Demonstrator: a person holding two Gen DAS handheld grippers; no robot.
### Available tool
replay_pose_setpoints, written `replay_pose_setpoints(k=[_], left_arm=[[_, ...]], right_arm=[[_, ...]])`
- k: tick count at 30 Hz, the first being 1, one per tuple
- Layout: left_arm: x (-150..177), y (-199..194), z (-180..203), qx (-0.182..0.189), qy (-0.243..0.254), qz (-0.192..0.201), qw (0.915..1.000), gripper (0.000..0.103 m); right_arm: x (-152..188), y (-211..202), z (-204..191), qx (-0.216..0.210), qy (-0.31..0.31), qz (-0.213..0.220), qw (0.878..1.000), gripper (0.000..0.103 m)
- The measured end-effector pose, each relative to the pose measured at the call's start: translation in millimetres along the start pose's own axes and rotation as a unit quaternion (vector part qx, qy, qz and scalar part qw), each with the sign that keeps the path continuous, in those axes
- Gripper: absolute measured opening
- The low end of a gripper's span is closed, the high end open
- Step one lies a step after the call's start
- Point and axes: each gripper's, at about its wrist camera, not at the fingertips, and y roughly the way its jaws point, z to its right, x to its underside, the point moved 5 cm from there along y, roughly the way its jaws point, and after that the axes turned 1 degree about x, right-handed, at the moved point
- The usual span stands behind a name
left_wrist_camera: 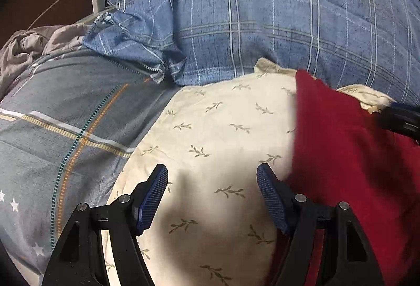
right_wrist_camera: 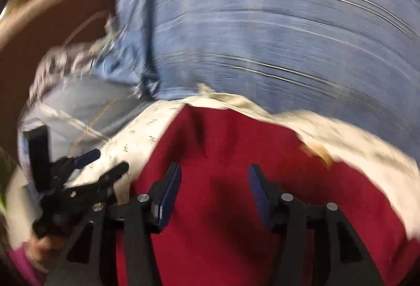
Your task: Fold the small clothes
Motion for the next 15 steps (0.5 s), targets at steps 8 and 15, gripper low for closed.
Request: replay_pose_setpoints(k=[8, 15], left_arm=[[-10.5, 10.7, -15.4, 0.0, -0.033, -0.001, 0.9995, 0.07], [-11.1, 10.2, -16.0, 0.022, -0.046, 0.008, 0.9987, 0.07]], right_arm=[[-6.0, 84.0, -21.5, -0.032, -0.028, -0.07, 0.997, 0.003], [-17.1, 82.8, -29.4, -0.029, -0.014, -0.039, 0.999, 0.003]])
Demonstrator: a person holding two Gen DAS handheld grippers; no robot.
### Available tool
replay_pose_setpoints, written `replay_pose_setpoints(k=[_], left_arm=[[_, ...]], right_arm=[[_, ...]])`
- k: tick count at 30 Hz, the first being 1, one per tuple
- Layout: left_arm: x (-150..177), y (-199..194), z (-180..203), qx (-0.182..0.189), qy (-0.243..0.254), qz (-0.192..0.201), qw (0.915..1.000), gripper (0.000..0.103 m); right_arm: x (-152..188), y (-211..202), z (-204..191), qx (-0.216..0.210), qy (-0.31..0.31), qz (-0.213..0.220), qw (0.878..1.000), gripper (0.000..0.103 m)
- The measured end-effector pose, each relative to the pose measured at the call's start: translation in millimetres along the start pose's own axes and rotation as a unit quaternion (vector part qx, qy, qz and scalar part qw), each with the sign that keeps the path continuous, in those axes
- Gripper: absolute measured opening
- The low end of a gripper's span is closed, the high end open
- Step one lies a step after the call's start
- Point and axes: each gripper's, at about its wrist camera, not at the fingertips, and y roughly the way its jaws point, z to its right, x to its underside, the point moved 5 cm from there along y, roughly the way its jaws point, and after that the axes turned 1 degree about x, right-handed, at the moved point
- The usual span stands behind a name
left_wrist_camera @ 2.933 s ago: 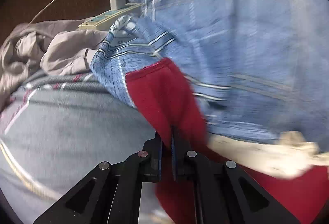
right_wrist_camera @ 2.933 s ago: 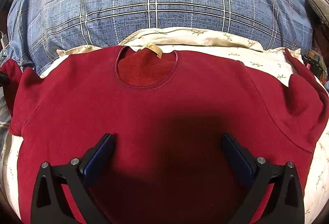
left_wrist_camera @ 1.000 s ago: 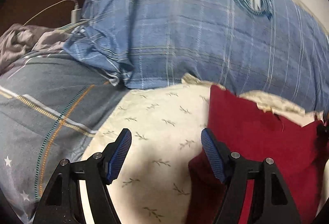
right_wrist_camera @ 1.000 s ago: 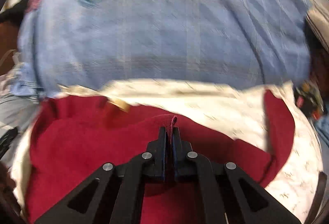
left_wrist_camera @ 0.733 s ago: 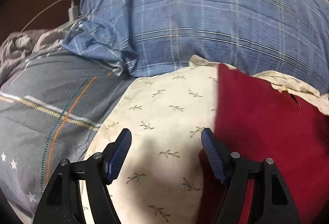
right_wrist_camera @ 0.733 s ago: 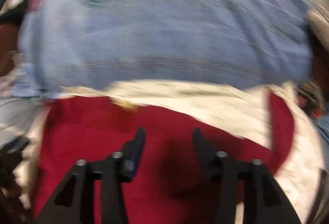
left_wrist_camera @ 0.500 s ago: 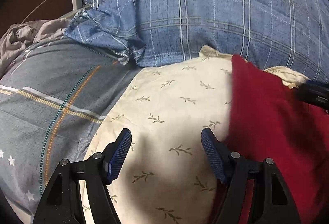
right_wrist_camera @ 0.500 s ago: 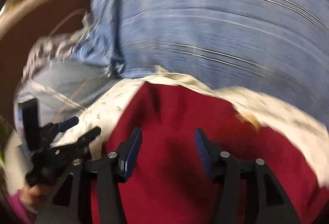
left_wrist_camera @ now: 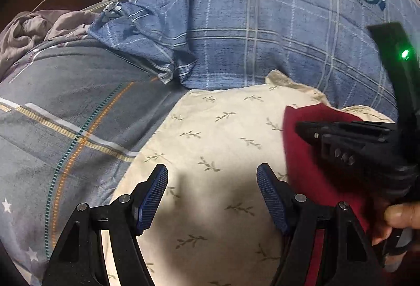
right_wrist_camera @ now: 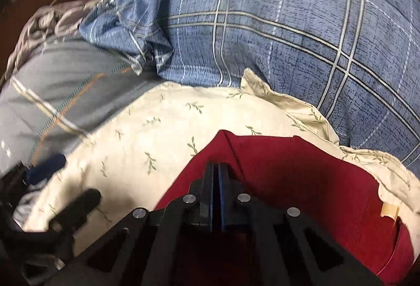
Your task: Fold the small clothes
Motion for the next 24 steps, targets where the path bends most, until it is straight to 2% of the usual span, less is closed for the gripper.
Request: replay_pose_setpoints(k=[3, 5, 6, 8, 10, 12, 13, 14, 16, 18, 21, 23, 24], left_arm=[[1.2, -3.1, 3.8, 0.005, 0.01, 0.0, 0.9999, 0.07], [2.5, -5.0, 5.9, 0.014, 0.01, 0.0, 0.9999, 0.07], [3.0, -5.6, 7.7, 0.02, 0.012, -0.001, 0.9997, 0.07], [3.9, -6.3, 11.5, 0.026, 0.016, -0.002, 0.9995, 0.07], [5.7, -6.0, 16.5, 0.026, 0.026, -0.004, 0.9993, 0.07], [7.8, -4.6, 21.8, 0.023, 0.036, -0.006, 0.9991, 0.07], [8.5, -3.7, 23.5, 0.022, 0.038, -0.008, 0.999, 0.07], [9.4, -2.1, 25.0, 0.021, 0.041, -0.011, 0.9989, 0.07], [11.2, 1.9, 27.8, 0.015, 0.045, -0.018, 0.9987, 0.07], [12.2, 5.8, 29.4, 0.012, 0.046, -0.024, 0.9986, 0.07], [11.2, 9.0, 32.0, 0.01, 0.044, -0.027, 0.9987, 0.07], [10.7, 8.5, 32.6, 0.009, 0.043, -0.026, 0.9987, 0.07], [10.5, 8.1, 32.6, 0.009, 0.043, -0.025, 0.9987, 0.07]], right_arm=[[5.0, -29.9, 15.7, -0.008, 0.004, 0.013, 1.0, 0.017], [16.2, -48.0, 26.2, -0.009, -0.012, 0.01, 1.0, 0.056], [21.0, -52.7, 30.3, -0.008, -0.018, 0.007, 1.0, 0.06], [33.9, -59.1, 38.8, 0.004, -0.035, -0.002, 0.999, 0.061], [38.9, -49.4, 45.1, 0.021, -0.046, -0.015, 0.999, 0.065], [45.6, -37.2, 51.6, 0.018, -0.035, -0.036, 0.999, 0.061], [48.4, -34.3, 51.9, 0.009, -0.03, -0.041, 0.999, 0.037], [47.9, -34.4, 49.2, 0.019, -0.035, -0.031, 0.999, 0.003], [43.8, -43.3, 47.5, 0.054, -0.045, -0.007, 0.997, 0.003], [37.9, -50.3, 53.4, 0.065, -0.022, 0.01, 0.998, 0.003], [40.3, -33.2, 61.4, 0.071, 0.009, -0.005, 0.997, 0.004], [45.7, -31.9, 60.5, 0.073, 0.016, -0.006, 0.997, 0.011], [47.8, -38.9, 60.7, 0.076, 0.026, -0.001, 0.997, 0.011]])
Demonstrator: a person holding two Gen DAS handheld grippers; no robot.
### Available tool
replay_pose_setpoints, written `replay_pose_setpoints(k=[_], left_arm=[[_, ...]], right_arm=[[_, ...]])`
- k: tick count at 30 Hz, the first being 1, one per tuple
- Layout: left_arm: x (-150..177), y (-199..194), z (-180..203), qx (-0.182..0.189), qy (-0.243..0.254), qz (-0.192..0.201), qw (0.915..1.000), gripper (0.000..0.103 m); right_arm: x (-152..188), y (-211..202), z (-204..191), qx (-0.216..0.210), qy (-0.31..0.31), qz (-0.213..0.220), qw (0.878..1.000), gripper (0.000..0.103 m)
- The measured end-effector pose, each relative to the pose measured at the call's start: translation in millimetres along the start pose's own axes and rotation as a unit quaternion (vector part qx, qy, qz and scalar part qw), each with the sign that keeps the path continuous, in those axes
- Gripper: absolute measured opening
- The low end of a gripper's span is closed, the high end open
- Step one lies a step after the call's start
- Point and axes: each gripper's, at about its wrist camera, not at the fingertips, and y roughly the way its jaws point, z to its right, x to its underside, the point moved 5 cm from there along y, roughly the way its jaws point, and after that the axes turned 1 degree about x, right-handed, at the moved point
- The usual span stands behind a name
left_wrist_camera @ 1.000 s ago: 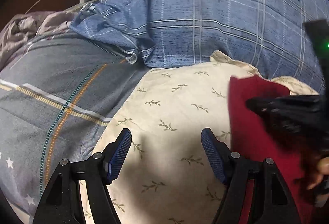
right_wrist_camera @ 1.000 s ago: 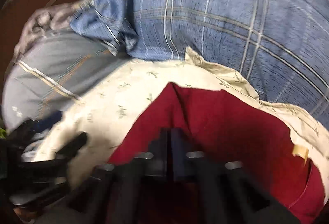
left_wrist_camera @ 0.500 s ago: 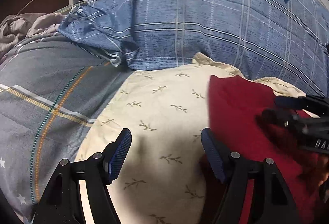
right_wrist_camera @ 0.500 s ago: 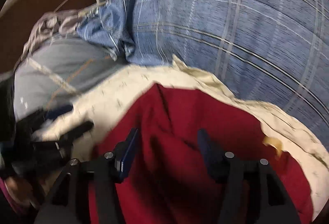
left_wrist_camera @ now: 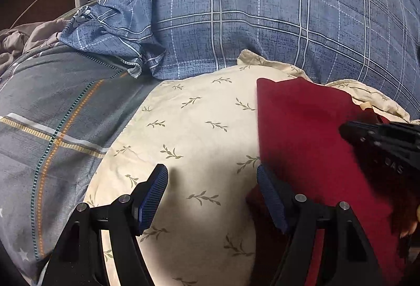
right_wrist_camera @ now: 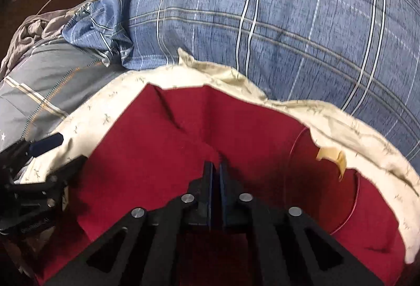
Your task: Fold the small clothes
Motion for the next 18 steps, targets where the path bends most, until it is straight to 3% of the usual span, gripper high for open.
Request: replay_pose_setpoints(k=[2, 4, 9, 15, 18], left_arm=[[-0.2, -1.5, 1.2, -0.002, 0.003, 0.003, 1.0, 0.07], [0.0, -3.6, 2.7, -0.004, 0.006, 0.008, 0.9999, 0.07], [0.2, -14.5, 5.2, 0.001, 0.004, 0.024, 0.9997, 0.07], [4.9, -32.4, 12.9, 0.01, 0.015, 0.052, 0.9985, 0.07], [9.1, -40.5, 17.4, 0.017, 0.019, 0.057, 0.998, 0.07]], right_arm=[[5.8, -18.1, 7.2, 0.0, 0.023, 0.012, 1.0, 0.029], [16.2, -40.0, 14.5, -0.002, 0.038, 0.031, 0.999, 0.035], [50.6, -69.4, 28.9, 0.017, 0.057, 0.037, 0.998, 0.036], [83.3, -59.9, 52.7, 0.045, 0.113, 0.002, 0.993, 0.037], [87.8, -72.8, 52.1, 0.046, 0.121, 0.015, 0.991, 0.04]])
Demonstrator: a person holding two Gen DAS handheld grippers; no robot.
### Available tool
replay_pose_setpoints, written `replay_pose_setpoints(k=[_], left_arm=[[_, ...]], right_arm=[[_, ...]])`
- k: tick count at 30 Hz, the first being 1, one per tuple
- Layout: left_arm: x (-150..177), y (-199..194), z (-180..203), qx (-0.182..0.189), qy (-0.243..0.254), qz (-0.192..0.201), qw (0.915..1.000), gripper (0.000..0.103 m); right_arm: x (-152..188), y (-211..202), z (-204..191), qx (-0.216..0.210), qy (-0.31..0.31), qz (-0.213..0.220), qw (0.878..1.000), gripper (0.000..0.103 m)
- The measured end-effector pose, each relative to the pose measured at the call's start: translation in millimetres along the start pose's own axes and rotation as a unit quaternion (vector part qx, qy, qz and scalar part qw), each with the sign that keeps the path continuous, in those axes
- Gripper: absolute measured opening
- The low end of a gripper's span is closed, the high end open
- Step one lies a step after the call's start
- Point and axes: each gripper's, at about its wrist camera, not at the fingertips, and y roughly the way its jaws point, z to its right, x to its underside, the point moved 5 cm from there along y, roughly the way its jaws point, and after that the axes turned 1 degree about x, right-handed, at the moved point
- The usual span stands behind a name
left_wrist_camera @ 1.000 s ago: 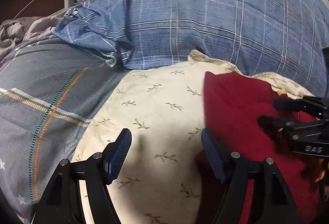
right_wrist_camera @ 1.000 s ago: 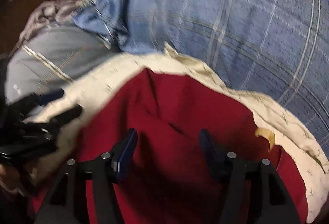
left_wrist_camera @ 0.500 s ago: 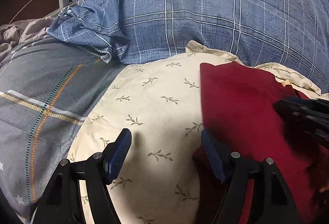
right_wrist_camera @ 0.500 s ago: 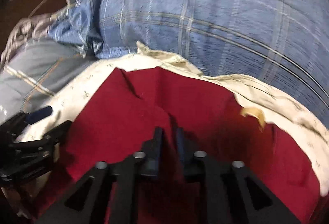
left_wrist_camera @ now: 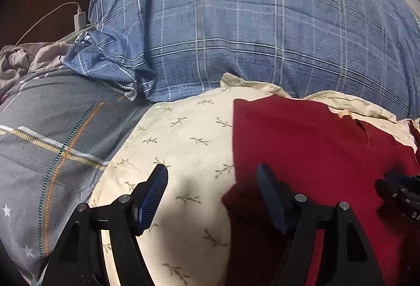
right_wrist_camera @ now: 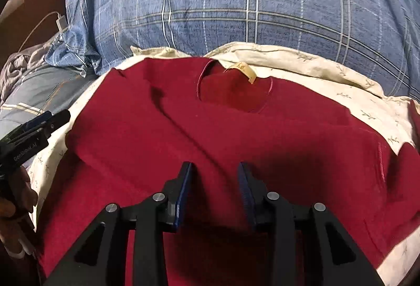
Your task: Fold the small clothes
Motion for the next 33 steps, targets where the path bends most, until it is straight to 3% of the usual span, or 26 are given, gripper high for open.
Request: replay_pose_setpoints(k=[2, 4, 8, 14, 20, 24, 29, 33], left_arm=[[0.6, -4.4, 3.3, 0.006, 0.002, 0.002, 1.0, 0.07], [0.2, -9.0, 6.6, 0.009, 0.005, 0.007, 0.9999, 0.07], [1.6, -13.0, 11.1, 0.013, 0.009, 0.007, 0.9998, 0.07], [2.0, -9.8, 11.7, 0.016, 0.002, -0.003, 0.9999, 0.07], [-4.6, -7.8, 13.0, 0.052, -0.018, -0.012, 0.9984, 0.07], [-1.9, 5.0, 19.5, 0.039, 0.002, -0.027, 0.9989, 0.07], [3.1, 22.2, 24.5, 0.04, 0.001, -0.054, 0.9978, 0.07], [2.1, 27.1, 26.1, 0.038, -0.001, -0.055, 0.9978, 0.07]], right_arm=[[1.9, -9.2, 4.6, -0.009, 0.01, 0.011, 1.0, 0.051], [4.3, -15.2, 12.1, -0.007, 0.018, 0.017, 1.0, 0.053], [10.4, -16.2, 38.7, 0.019, 0.043, 0.005, 0.999, 0.054], [15.7, -16.2, 53.7, 0.013, 0.065, 0.003, 0.998, 0.053], [13.7, -34.4, 69.4, 0.031, 0.076, 0.03, 0.996, 0.058], [22.1, -39.2, 99.8, 0.05, 0.107, 0.025, 0.993, 0.059], [21.8, -55.8, 128.3, 0.056, 0.135, 0.05, 0.988, 0.06], [11.7, -39.7, 140.2, 0.066, 0.138, 0.036, 0.988, 0.061]])
